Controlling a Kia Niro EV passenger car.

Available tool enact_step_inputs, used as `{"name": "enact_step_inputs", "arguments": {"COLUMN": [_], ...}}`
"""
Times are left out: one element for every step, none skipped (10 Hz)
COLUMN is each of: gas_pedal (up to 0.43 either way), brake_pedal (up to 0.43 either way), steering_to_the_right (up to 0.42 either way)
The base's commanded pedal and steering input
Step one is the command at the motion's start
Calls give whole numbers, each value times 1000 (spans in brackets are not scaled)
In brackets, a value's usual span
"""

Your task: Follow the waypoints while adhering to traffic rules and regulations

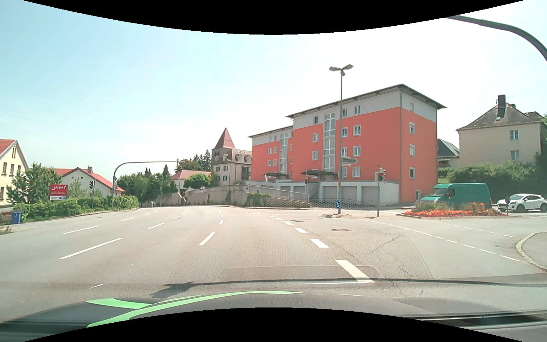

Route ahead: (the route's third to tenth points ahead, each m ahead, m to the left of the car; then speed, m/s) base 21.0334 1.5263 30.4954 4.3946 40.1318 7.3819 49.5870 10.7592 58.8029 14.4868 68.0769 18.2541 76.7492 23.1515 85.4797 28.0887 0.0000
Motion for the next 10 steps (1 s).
{"name": "enact_step_inputs", "arguments": {"gas_pedal": [0,0,0,0,0,0,0,0,0,0], "brake_pedal": [262,262,262,262,262,262,262,262,262,262], "steering_to_the_right": [3,3,3,3,3,3,3,3,3,3]}}
